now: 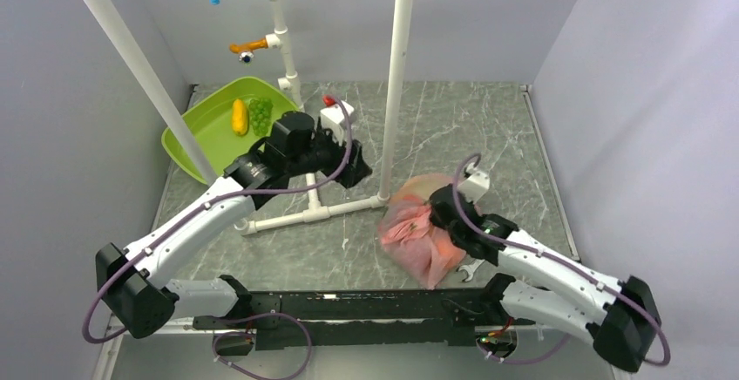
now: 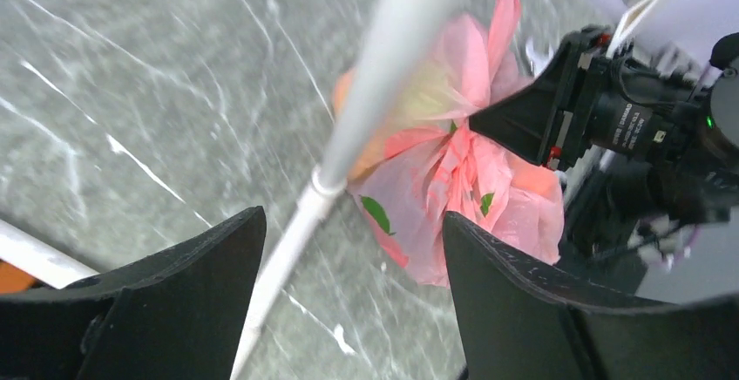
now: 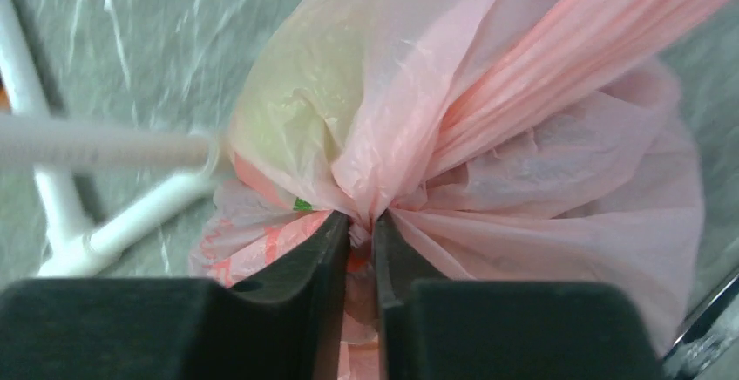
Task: Take the fake fruits out of the plastic bag
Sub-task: Move the plastic bag to the center of the board, then untie the plastic bag at the center of the board.
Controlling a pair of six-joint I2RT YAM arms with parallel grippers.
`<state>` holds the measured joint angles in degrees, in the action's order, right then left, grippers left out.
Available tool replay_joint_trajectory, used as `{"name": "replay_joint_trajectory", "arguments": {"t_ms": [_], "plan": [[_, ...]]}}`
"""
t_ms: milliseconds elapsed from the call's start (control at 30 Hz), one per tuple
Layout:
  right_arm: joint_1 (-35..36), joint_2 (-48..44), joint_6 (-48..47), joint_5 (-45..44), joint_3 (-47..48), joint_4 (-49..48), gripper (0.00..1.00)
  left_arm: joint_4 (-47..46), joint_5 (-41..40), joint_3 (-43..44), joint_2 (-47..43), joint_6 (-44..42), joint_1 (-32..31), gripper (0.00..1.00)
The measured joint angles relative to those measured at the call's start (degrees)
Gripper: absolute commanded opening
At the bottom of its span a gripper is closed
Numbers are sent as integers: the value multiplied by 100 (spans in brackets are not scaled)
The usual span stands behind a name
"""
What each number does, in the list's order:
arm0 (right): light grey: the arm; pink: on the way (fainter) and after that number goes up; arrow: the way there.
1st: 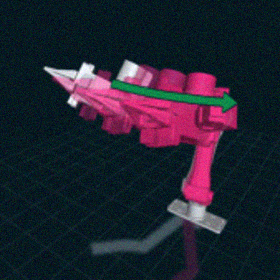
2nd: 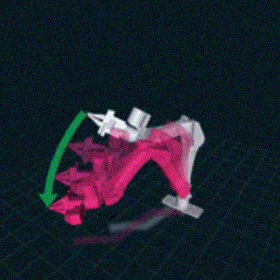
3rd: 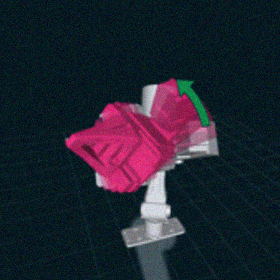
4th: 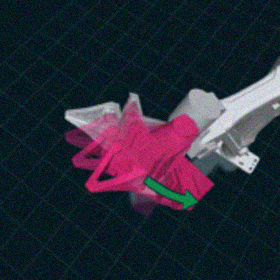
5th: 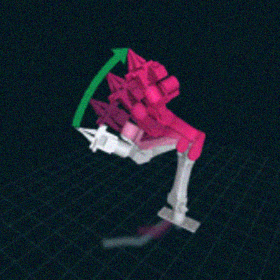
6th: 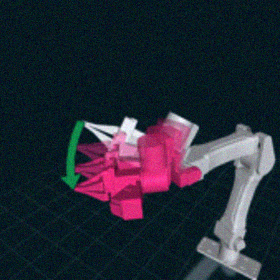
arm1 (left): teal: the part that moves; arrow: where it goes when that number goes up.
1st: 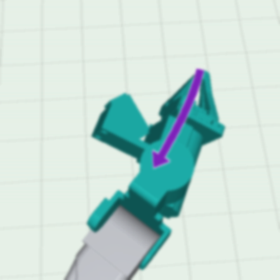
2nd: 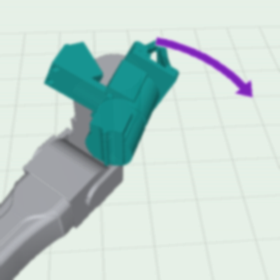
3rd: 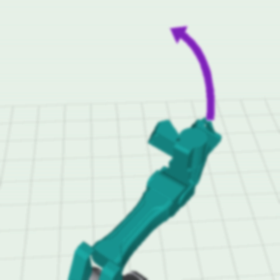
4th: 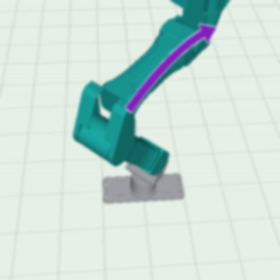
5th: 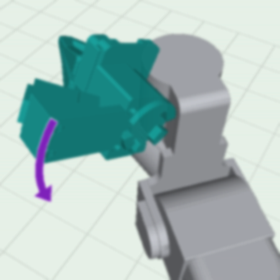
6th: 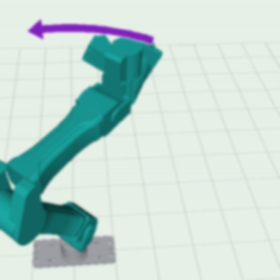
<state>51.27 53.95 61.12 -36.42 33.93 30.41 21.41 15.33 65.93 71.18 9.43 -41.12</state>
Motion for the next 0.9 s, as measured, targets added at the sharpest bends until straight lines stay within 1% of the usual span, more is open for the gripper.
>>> {"name": "replay_joint_trajectory", "arguments": {"t_ms": [100, 133, 200, 300, 367, 433, 467, 533, 567, 667, 700, 767, 900], "plan": [[-1266, -376, -826, 518, -278, -713, 6, -385, -85, 118, -52, 190, 267, 81], [-1698, -424, -1113, 782, -354, -979, 0, -498, -61, 116, -55, 271, 400, 81], [-2424, -295, -1631, 1303, -385, -1451, 0, -662, 11, 127, 28, 450, 608, 79], [-3185, 555, -2258, 2225, -133, -2153, 0, -723, 205, 350, 450, 695, 841, 79], [-3604, 1497, -2592, 3014, 358, -2527, 0, -752, 372, 531, 826, 857, 979, 79], [-3954, 2667, -2916, 4074, 1182, -2865, 0, -863, 590, 625, 1226, 1038, 1161, 80], [-4044, 2828, -2962, 4218, 1303, -2938, 0, -876, 658, 654, 1381, 1119, 1244, 80], [-4205, 3622, -3241, 5007, 2065, -2992, 0, -828, 892, 866, 1827, 1261, 1443, 80], [-4271, 4113, -3399, 5421, 2658, -2922, 0, -763, 984, 1075, 2103, 1292, 1515, 80], [-4304, 5025, -3670, 6308, 3797, -2914, 0, -509, 1176, 1945, 3025, 1274, 1683, 80], [-4291, 5235, -3762, 6581, 4065, -2865, 0, -409, 1233, 2267, 3355, 1246, 1709, 80], [-4234, 5554, -3965, 7031, 4553, -2653, 0, -326, 1281, 2457, 3595, 1189, 1722, 80], [-3991, 5858, -4441, 7600, 5027, -2319, 0, -175, 1325, 2538, 3882, 968, 1714, 80]]}}
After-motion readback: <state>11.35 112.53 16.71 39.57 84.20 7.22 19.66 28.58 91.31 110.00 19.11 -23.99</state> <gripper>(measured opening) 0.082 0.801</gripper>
